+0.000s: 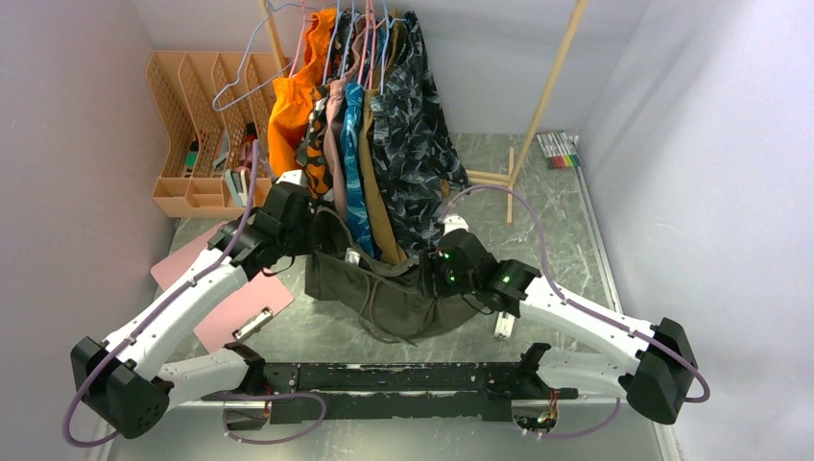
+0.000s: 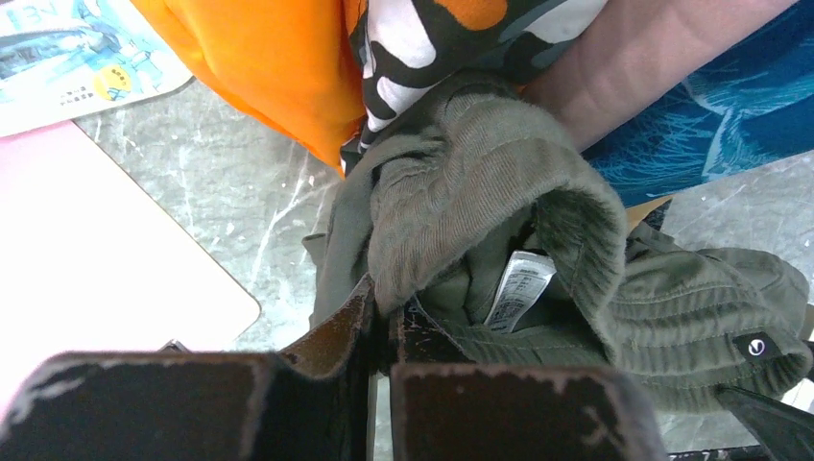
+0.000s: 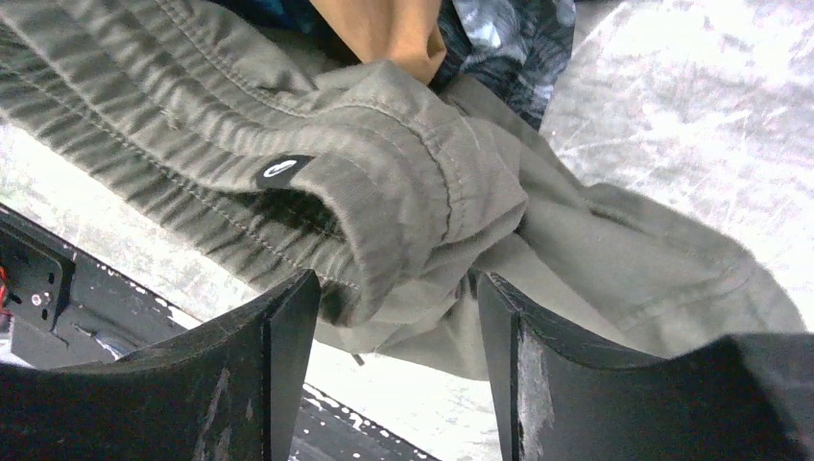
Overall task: Place the shorts on the hanger
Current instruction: Adjust the shorts at the center of the board.
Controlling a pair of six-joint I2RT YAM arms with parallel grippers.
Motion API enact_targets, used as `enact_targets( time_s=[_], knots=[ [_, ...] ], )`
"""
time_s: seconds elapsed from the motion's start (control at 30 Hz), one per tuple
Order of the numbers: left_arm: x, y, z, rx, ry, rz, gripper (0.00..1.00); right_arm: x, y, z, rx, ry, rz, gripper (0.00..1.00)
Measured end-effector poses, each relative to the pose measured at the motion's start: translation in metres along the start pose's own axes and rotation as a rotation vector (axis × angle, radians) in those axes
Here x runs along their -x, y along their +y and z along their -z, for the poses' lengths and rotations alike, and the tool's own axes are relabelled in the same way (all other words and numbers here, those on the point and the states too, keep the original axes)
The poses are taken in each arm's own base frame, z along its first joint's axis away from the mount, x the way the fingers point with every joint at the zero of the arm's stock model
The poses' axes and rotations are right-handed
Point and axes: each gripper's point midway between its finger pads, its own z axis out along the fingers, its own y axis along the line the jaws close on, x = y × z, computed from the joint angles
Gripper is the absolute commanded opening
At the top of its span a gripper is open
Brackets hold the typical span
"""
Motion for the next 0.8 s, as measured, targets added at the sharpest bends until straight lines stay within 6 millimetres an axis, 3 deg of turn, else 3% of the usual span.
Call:
enact_targets(
  time_s=[0.23, 0.43, 0.6, 0.7, 0.77, 0.8],
  knots=[
    [0.001, 0.002, 0.0, 0.016, 0.011, -0.042, 0.07, 0.02, 0.011, 0.003, 0.022, -0.029, 0.124, 0.68],
    [0.002, 0.002, 0.0, 0.018, 0.014, -0.057, 0.07, 0.024, 0.019, -0.01, -0.018, -0.012, 0.237, 0.67],
    [0.002, 0.003, 0.0, 0.018, 0.014, -0.062, 0.07, 0.023, 0.011, -0.023, -0.1, 0.011, 0.312, 0.62],
    [0.002, 0.003, 0.0, 0.018, 0.014, -0.062, 0.07, 0.027, 0.004, -0.023, -0.14, 0.007, 0.342, 0.35],
    [0.002, 0.003, 0.0, 0.018, 0.015, -0.063, 0.07, 0.035, 0.005, -0.022, -0.154, -0.01, 0.353, 0.0],
    [0.002, 0.003, 0.0, 0.018, 0.015, -0.063, 0.07, 0.038, 0.005, -0.021, -0.158, -0.019, 0.359, 0.0]
  ],
)
